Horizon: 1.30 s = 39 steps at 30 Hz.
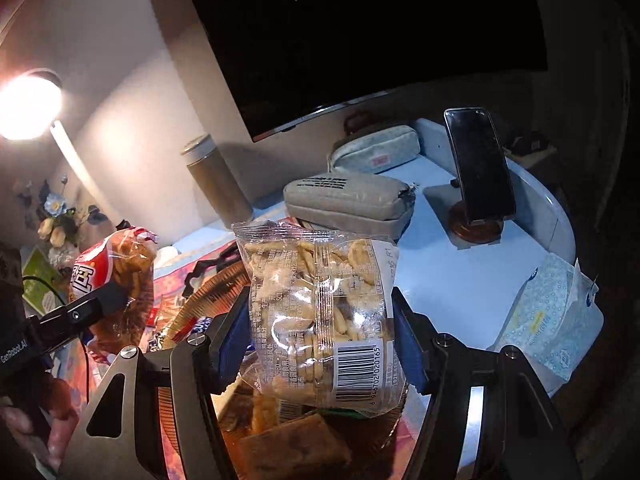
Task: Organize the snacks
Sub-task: 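Carry both bags onto the glass plate and release them, then move both tools back toward the white stick pack and red biscuit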
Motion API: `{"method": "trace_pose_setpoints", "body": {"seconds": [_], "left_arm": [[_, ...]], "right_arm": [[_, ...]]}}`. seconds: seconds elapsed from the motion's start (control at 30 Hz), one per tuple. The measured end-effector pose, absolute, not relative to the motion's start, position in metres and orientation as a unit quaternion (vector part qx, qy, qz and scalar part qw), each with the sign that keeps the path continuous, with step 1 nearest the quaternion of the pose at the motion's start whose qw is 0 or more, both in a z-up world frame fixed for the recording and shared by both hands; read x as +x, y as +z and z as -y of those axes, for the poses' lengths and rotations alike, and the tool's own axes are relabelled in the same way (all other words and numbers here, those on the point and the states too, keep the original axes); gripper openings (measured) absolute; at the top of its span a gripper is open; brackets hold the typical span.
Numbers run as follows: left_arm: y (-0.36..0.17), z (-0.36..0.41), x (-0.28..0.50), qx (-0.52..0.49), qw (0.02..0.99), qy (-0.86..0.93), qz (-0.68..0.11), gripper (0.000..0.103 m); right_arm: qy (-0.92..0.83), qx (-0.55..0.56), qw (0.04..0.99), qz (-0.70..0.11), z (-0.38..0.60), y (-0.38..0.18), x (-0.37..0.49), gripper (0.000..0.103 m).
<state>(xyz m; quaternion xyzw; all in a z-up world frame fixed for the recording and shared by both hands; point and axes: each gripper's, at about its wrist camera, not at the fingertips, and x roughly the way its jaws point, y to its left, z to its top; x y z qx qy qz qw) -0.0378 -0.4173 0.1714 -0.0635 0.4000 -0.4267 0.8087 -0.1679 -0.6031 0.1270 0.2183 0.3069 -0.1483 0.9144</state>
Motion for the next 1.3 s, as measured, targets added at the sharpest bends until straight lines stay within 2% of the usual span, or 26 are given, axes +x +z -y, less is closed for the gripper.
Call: {"method": "trace_pose_setpoints", "body": {"seconds": [0.3, 0.33, 0.37, 0.43, 0.5, 0.97, 1.3], "left_arm": [[0.158, 0.446, -0.031, -0.061, 0.796, -0.435, -0.416, 0.058], [0.157, 0.449, -0.031, -0.059, 0.797, -0.434, -0.416, 0.060], [0.156, 0.453, -0.029, -0.055, 0.800, -0.429, -0.416, 0.067], [0.156, 0.453, -0.026, -0.060, 0.803, -0.423, -0.416, 0.077], [0.156, 0.449, -0.024, -0.069, 0.802, -0.423, -0.415, 0.077], [0.172, 0.385, -0.040, -0.082, 0.827, -0.397, -0.390, 0.077], [0.204, 0.274, -0.043, -0.111, 0.876, -0.329, -0.334, 0.077]], "right_arm": [[-0.136, 0.208, 0.913, -0.324, 0.608, 0.116, -0.158, 0.063], [-0.134, 0.203, 0.913, -0.327, 0.608, 0.115, -0.156, 0.064], [-0.135, 0.195, 0.912, -0.334, 0.605, 0.114, -0.154, 0.064], [-0.136, 0.187, 0.911, -0.341, 0.604, 0.111, -0.152, 0.071], [-0.135, 0.185, 0.913, -0.338, 0.604, 0.112, -0.154, 0.075], [-0.108, 0.171, 0.924, -0.324, 0.577, 0.130, -0.160, 0.075], [-0.071, 0.156, 0.932, -0.318, 0.532, 0.148, -0.149, 0.075]]}}
